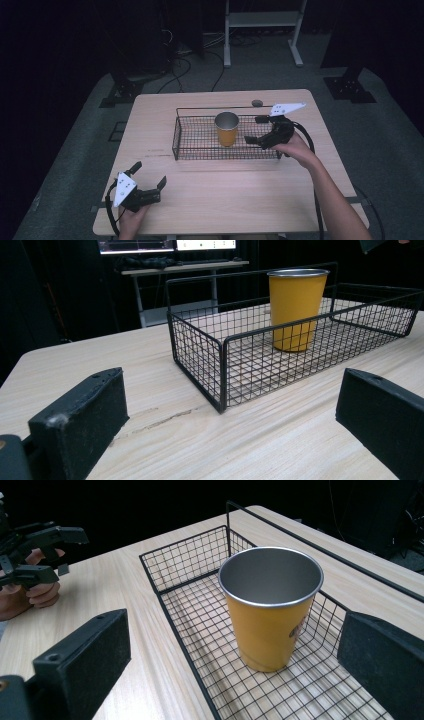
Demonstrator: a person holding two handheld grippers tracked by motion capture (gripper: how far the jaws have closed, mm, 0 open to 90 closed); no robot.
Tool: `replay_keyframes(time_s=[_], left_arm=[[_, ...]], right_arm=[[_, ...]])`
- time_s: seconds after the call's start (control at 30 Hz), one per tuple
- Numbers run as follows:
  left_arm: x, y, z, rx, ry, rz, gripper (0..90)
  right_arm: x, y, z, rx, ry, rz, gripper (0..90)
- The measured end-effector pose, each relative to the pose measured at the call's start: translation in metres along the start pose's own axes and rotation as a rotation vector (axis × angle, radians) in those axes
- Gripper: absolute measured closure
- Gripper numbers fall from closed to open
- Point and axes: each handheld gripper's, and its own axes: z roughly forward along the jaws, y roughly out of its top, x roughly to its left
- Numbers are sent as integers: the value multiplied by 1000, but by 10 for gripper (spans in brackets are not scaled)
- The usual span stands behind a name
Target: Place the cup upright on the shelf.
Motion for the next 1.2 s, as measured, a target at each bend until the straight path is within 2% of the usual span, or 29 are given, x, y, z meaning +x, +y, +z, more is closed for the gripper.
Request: replay_keyframes(time_s=[0.07, 0.3, 0.4, 0.43, 0.63, 0.7, 0.93, 1.2], left_arm=[[0, 0, 0, 1, 0, 1, 0], [0, 0, 0, 1, 1, 1, 0], [0, 0, 0, 1, 1, 0, 0], [0, 0, 0, 1, 1, 0, 0], [0, 0, 0, 1, 1, 1, 0], [0, 0, 0, 2, 1, 2, 0], [-1, 0, 0, 2, 3, 4, 0], [-1, 0, 0, 4, 3, 6, 0]], right_arm=[[0, -3, -3, 10, 4, 11, 2], [4, -12, -11, -9, 3, 12, 2], [4, -13, -13, 2, 4, 15, 2], [6, -15, -16, -13, 3, 12, 2], [11, -20, -22, -23, 9, 17, 2], [12, -22, -22, -6, 15, 22, 2], [16, -32, -26, -1, 16, 24, 2], [17, -39, -35, -19, 2, 30, 2]])
